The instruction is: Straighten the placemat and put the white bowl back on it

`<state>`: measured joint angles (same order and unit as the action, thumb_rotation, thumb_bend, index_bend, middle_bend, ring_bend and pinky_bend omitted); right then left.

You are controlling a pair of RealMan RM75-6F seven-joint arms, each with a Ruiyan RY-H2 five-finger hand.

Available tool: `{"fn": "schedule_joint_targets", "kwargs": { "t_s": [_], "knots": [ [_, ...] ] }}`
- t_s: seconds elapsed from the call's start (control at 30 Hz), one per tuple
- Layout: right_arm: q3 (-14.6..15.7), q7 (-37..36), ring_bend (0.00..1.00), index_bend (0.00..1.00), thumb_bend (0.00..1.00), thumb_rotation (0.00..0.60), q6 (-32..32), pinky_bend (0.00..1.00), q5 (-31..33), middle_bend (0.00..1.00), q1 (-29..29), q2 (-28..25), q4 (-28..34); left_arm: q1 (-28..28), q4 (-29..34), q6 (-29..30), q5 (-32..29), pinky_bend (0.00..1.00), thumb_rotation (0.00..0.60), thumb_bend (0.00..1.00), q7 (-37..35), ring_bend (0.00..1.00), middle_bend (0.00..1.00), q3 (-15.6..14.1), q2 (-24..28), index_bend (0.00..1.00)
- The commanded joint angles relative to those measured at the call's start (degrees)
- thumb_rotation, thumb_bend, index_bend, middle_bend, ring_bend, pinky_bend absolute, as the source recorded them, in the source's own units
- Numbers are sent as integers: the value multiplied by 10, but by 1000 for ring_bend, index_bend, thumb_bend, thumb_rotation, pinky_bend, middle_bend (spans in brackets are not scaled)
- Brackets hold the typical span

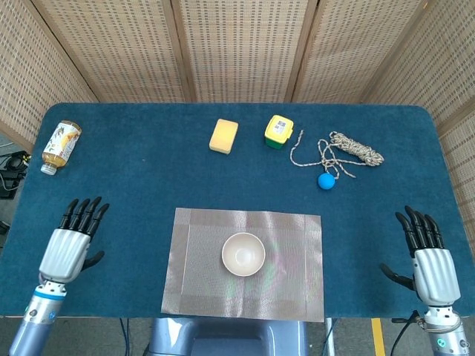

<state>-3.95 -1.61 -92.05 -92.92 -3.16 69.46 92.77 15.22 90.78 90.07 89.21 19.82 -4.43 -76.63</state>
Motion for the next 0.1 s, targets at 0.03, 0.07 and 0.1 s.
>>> {"fn": "schedule_joint_targets", "kwargs": {
  "t_s": [0.03, 0.07, 0.1],
  "knots": [
    [8, 26, 0, 16, 226, 600, 16, 0, 0, 0, -3, -1, 1, -27, -18, 33, 11, 0, 600, 110, -27, 0, 0, -5, 10, 0],
    [10, 36, 0, 10, 226, 600, 22, 0, 2, 0, -4, -2, 3, -31, -22, 37, 14, 0, 600, 109, -30, 0, 0, -7, 13, 0],
    [11, 42, 0, 3, 227, 600, 26, 0, 4, 0, -4, -3, 5, -34, -24, 40, 16, 0, 600, 108, -31, 0, 0, -7, 15, 0]
  ]
}}
